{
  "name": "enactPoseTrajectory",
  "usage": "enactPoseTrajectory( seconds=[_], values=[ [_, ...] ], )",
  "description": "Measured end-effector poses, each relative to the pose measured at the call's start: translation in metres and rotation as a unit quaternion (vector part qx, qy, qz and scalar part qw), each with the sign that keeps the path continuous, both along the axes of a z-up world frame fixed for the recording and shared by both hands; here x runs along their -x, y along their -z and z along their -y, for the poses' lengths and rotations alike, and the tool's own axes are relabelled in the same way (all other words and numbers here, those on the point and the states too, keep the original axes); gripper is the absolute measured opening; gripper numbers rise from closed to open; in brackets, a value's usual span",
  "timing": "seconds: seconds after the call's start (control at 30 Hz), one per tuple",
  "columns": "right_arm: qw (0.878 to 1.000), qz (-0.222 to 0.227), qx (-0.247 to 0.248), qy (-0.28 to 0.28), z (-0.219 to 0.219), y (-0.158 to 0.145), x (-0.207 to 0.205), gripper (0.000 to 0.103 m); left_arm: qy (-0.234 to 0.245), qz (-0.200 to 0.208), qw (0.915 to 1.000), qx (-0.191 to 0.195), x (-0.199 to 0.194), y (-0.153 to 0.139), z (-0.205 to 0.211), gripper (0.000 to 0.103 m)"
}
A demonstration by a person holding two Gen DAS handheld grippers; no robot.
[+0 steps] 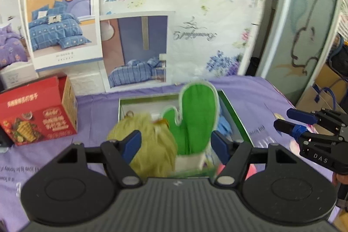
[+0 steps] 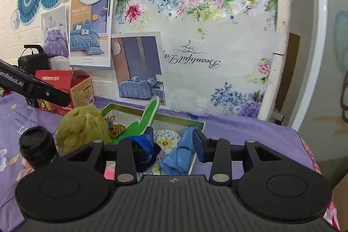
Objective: Organize soft objects
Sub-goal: 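Carry the shoelace and tissue pack into the green box and open both grippers, then move both tools back toward the white towel roll and glass jar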
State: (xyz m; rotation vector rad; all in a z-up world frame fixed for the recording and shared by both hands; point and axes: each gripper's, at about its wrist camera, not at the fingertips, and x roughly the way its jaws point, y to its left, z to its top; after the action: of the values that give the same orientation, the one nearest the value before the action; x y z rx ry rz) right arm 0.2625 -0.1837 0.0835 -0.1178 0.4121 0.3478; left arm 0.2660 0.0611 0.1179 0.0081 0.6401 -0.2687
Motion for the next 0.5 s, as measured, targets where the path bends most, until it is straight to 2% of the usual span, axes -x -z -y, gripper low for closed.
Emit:
enactPoseTrajectory(
  seconds=[0.1,0.23,0.37,0.5],
  values=[
    [1.0,-0.019,-0.011,-0.003,-0.001,0.017,0.036,0.026,0.007,-0.006,1.0,-0.001,0.035,0.013,-0.002,0.07],
    [0.997,-0.074,-0.022,-0.022,-0.015,0.055,0.07,0.027,0.007,-0.033,0.9994,0.002,0.07,0.044,-0.006,0.071],
    [0.992,-0.117,-0.021,-0.043,-0.039,0.087,0.092,0.029,-0.003,-0.087,0.9961,0.018,0.08,0.078,-0.011,0.071],
    [0.989,-0.137,-0.027,-0.05,-0.055,0.105,0.095,0.03,-0.022,-0.135,0.9898,0.039,0.073,0.102,-0.016,0.071]
  ],
)
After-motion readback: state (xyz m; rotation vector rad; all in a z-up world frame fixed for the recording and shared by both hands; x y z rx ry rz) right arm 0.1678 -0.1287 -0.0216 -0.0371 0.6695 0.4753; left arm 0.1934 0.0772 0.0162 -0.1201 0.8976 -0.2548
